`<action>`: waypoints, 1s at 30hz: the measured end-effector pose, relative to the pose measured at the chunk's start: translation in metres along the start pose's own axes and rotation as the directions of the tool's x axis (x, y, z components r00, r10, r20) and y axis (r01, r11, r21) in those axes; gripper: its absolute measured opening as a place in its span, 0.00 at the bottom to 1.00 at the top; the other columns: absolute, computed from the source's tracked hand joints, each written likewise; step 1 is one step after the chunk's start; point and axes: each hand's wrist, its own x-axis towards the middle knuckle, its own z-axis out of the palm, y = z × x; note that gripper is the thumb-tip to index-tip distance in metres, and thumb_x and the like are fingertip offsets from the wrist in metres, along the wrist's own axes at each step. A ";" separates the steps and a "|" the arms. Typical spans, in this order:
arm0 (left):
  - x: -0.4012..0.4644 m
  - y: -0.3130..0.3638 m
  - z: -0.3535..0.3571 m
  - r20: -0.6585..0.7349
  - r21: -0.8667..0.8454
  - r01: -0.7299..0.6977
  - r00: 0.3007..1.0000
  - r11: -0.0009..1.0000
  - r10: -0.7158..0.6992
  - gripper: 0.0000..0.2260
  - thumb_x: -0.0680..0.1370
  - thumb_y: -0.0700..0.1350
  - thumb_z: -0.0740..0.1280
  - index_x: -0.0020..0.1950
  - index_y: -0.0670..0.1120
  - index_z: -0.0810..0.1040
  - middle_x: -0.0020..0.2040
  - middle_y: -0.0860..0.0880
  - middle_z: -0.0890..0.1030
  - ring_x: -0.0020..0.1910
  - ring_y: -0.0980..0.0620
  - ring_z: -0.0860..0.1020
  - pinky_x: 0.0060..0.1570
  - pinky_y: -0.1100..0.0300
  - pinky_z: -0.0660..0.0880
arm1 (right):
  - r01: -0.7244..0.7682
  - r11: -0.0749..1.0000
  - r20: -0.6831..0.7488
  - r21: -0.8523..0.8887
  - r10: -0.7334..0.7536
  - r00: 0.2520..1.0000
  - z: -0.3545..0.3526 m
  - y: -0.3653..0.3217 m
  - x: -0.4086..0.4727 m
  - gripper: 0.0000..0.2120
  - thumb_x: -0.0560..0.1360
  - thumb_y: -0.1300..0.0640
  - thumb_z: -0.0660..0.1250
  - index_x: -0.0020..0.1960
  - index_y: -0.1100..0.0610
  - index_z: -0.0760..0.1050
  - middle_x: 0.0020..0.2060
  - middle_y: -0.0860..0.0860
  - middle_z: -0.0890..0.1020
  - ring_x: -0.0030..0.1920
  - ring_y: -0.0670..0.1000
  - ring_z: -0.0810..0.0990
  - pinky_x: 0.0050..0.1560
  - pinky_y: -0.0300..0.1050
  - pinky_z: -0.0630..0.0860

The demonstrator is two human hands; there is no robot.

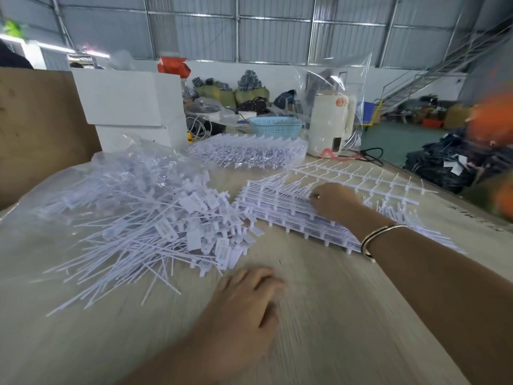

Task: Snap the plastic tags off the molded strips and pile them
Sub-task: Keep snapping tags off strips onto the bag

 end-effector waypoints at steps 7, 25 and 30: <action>0.000 0.004 -0.003 0.015 -0.002 0.019 1.000 1.000 -0.019 0.17 0.80 0.52 0.53 0.70 0.61 0.61 0.67 0.67 0.57 0.66 0.67 0.51 0.62 0.71 0.43 | 0.131 0.983 -0.473 0.132 -0.054 0.879 -0.022 0.012 0.005 0.15 0.82 0.56 0.52 0.59 0.59 0.74 0.51 0.60 0.76 0.51 0.61 0.76 0.52 0.53 0.74; 0.002 0.009 -0.023 -0.152 -0.586 -0.023 0.985 0.810 -0.081 0.11 0.79 0.50 0.60 0.57 0.59 0.77 0.56 0.68 0.76 0.59 0.68 0.72 0.57 0.76 0.64 | 0.404 0.903 -0.441 0.146 -0.306 0.844 -0.074 -0.053 -0.103 0.12 0.80 0.52 0.58 0.59 0.44 0.77 0.32 0.38 0.70 0.38 0.44 0.71 0.61 0.51 0.64; -0.004 0.012 -0.026 0.084 -0.706 0.077 0.996 0.704 -0.025 0.19 0.72 0.65 0.62 0.52 0.55 0.81 0.51 0.61 0.82 0.54 0.63 0.79 0.55 0.66 0.73 | 0.369 0.816 -0.304 0.444 -0.251 0.919 -0.054 -0.067 -0.140 0.11 0.78 0.53 0.61 0.54 0.45 0.81 0.32 0.43 0.80 0.34 0.43 0.74 0.51 0.46 0.71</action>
